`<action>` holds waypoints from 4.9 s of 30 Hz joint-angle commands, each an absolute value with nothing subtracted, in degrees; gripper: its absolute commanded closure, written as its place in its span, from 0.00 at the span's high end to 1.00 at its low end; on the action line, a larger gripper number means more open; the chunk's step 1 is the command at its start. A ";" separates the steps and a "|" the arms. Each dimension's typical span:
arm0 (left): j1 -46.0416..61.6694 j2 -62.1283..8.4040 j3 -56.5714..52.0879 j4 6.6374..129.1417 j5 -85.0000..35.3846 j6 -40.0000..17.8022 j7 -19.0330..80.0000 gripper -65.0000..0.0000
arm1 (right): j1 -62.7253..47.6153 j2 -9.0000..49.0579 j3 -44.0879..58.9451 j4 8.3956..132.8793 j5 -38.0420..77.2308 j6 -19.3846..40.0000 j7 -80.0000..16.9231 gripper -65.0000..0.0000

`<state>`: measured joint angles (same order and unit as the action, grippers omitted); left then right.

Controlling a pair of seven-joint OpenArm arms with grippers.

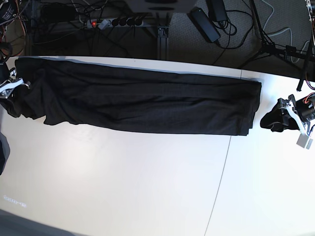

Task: Fold the T-shirt properly
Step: 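Hold both ends of the shirt strip and tighten the grasps, then release the left gripper from the strip end and lift it away, then grasp the strip's middle with the left gripper and fold it toward the right gripper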

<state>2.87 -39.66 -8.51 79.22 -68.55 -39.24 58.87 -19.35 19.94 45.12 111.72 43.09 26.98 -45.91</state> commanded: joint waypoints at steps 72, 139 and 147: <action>1.50 -29.82 -8.88 69.58 -70.19 -40.00 56.36 0.00 | -16.53 21.10 34.46 88.36 41.43 30.02 -38.48 0.00; -14.24 -8.21 41.28 91.79 -14.02 -23.75 44.82 0.00 | -16.56 23.00 50.35 94.19 50.35 30.06 -43.92 0.00; -13.54 -5.15 41.30 91.70 -19.03 -23.77 45.43 0.07 | -16.56 23.00 50.35 94.19 50.37 30.04 -43.92 0.00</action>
